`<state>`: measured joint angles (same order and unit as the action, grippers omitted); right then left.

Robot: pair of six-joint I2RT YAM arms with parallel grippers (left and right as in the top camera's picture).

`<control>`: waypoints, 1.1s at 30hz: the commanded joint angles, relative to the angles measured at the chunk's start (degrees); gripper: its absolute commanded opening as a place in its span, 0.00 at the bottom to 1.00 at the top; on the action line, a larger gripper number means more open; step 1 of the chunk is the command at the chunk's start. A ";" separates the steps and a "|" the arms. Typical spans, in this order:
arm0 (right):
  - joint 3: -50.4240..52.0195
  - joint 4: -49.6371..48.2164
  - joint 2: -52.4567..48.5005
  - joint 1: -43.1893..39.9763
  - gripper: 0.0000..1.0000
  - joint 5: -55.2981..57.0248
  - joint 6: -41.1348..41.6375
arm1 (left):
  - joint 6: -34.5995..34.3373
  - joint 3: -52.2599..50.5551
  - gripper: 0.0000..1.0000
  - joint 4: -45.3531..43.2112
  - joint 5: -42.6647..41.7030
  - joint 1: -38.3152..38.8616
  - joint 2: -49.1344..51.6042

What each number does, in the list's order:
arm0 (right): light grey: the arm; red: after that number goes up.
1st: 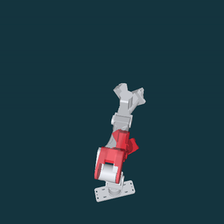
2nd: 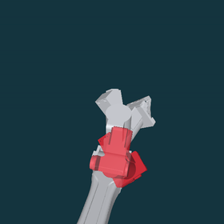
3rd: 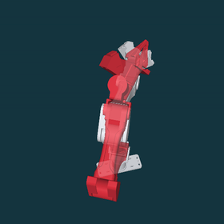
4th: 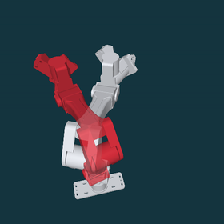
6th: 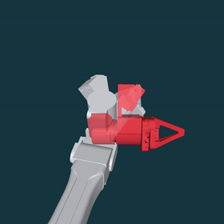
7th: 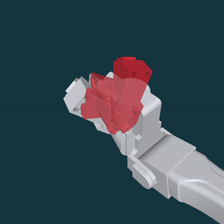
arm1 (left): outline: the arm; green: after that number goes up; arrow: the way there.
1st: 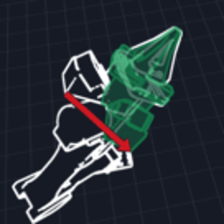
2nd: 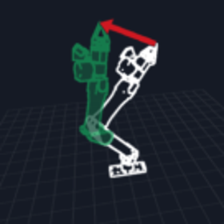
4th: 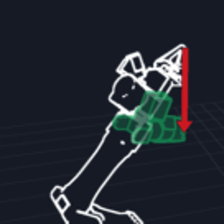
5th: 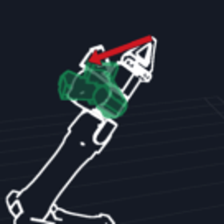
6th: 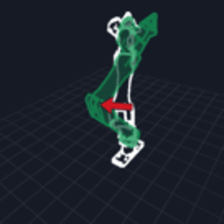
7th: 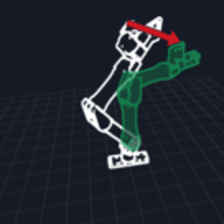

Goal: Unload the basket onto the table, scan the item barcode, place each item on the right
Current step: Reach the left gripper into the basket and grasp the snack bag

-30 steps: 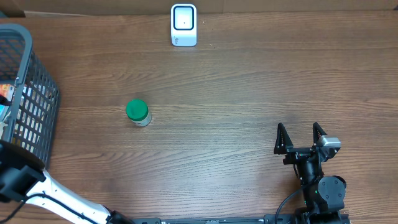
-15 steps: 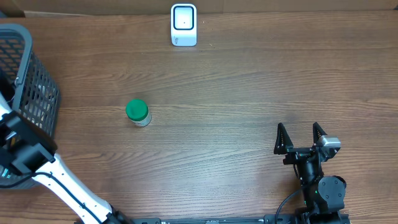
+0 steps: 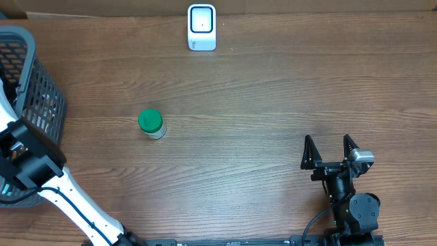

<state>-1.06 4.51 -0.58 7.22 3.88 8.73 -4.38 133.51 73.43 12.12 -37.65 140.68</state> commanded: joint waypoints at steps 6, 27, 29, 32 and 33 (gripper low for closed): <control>0.61 -0.28 0.42 0.33 1.00 0.55 -0.24 | 8.33 -0.44 1.00 0.17 -3.10 -0.48 3.76; 0.61 -0.28 0.42 0.33 1.00 0.57 -0.22 | 10.40 -0.61 0.43 1.68 -4.66 -0.85 10.58; 0.61 -0.28 0.42 0.33 1.00 0.57 -0.24 | 10.40 -0.61 0.40 1.77 -4.66 -0.85 10.58; 0.61 -0.28 0.42 0.33 1.00 0.57 -0.22 | 10.40 -0.46 0.37 2.05 -4.68 -0.85 10.36; 0.61 -0.28 0.42 0.33 1.00 0.55 -0.24 | 10.38 0.02 0.34 2.56 -4.68 -0.85 10.29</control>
<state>-1.06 4.51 -0.58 7.22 3.86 8.75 5.13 135.11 74.50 7.99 -38.00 145.45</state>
